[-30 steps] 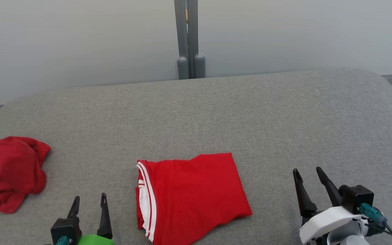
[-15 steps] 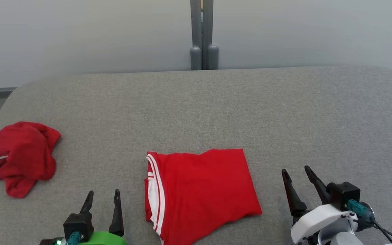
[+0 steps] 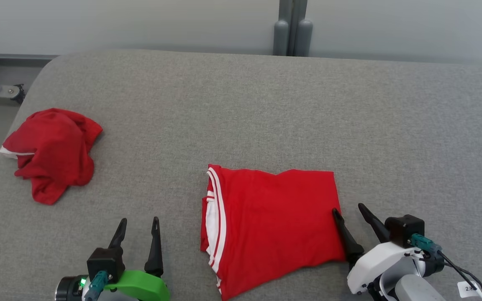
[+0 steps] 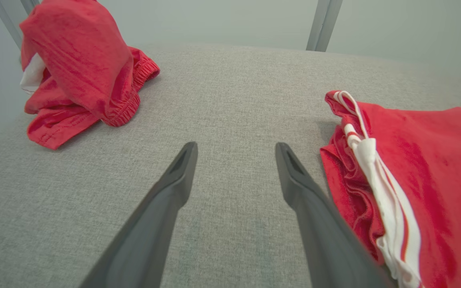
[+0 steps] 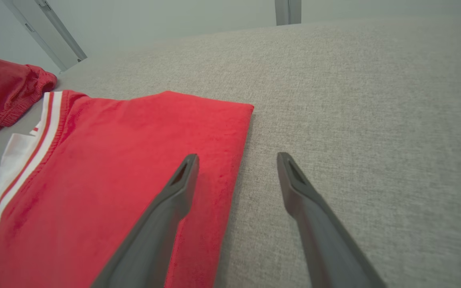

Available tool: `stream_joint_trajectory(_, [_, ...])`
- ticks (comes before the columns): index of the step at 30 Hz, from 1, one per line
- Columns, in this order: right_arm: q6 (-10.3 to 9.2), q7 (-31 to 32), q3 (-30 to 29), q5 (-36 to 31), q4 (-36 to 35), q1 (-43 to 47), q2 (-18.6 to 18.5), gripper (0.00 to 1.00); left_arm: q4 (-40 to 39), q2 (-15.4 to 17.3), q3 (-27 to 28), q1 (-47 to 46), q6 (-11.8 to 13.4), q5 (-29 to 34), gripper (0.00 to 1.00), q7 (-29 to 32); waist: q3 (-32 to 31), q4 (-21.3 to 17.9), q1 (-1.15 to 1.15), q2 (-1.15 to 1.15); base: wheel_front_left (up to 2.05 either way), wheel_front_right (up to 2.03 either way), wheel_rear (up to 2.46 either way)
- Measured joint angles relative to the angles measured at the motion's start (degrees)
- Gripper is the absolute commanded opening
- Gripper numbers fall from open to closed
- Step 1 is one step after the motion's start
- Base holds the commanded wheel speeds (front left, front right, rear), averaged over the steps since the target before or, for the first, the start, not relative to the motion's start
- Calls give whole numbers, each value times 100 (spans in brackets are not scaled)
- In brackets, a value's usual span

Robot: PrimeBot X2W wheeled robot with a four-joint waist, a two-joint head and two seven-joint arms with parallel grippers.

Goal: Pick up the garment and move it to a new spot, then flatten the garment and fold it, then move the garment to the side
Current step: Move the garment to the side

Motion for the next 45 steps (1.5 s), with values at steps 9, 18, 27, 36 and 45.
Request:
stream_joint_trajectory(9, [0, -20, 257, 346, 630, -343, -11, 100, -49, 1, -98, -187, 43, -44, 100, 0, 365, 359, 0, 0, 0, 0, 0])
stream_joint_trajectory(18, [4, -49, 675, 849, 987, -728, -83, 0, -70, 0, -113, -246, 74, -86, 100, 0, 515, 443, 0, 0, 0, 0, 0])
stream_joint_trajectory(27, [8, -9, -149, 392, 1029, -934, -504, 0, -155, 1, -105, -288, 54, -41, 100, 0, 497, 175, 0, 0, 0, 0, 0])
stream_joint_trajectory(36, [5, -8, -504, 146, 1156, -805, -410, 0, -147, -1, -57, -235, -96, 101, 100, 0, 257, -465, 0, 0, 0, 0, 0])
stream_joint_trajectory(45, [4, -8, -537, 129, 1151, -626, -422, 0, -204, -1, -264, -221, -165, 52, 100, 0, 6, -1447, 0, 0, 0, 0, 0])
